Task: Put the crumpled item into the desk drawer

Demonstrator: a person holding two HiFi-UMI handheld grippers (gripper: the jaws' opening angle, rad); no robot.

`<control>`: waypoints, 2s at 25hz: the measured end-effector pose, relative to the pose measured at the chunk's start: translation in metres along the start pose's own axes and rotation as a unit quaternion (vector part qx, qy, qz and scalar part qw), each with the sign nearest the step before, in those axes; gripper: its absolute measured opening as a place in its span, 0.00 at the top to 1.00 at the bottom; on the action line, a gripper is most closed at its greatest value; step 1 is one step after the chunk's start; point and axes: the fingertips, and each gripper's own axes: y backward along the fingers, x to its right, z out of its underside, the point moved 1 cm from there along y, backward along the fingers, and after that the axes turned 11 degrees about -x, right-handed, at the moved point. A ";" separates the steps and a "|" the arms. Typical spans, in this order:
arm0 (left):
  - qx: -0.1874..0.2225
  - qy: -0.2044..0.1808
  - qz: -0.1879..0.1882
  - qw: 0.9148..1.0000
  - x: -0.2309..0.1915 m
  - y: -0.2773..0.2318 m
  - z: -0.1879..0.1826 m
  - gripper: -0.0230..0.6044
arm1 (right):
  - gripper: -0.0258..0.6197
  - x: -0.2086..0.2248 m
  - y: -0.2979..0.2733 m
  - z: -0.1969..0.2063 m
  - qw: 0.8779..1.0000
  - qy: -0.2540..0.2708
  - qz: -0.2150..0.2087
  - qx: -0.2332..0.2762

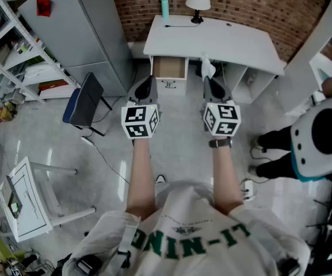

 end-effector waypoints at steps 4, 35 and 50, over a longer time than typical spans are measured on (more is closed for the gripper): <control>-0.002 -0.002 -0.005 1.000 0.007 0.002 0.001 0.97 | 0.96 0.004 0.007 -0.001 1.000 0.003 -0.003 -0.001; -0.034 -0.005 0.001 0.999 0.028 -0.069 0.033 0.97 | 0.96 0.053 -0.045 0.053 0.996 -0.069 -0.044 -0.037; -0.041 0.008 0.035 0.999 -0.103 -0.209 -0.002 0.97 | 0.96 0.027 -0.221 0.008 0.996 -0.067 -0.035 -0.057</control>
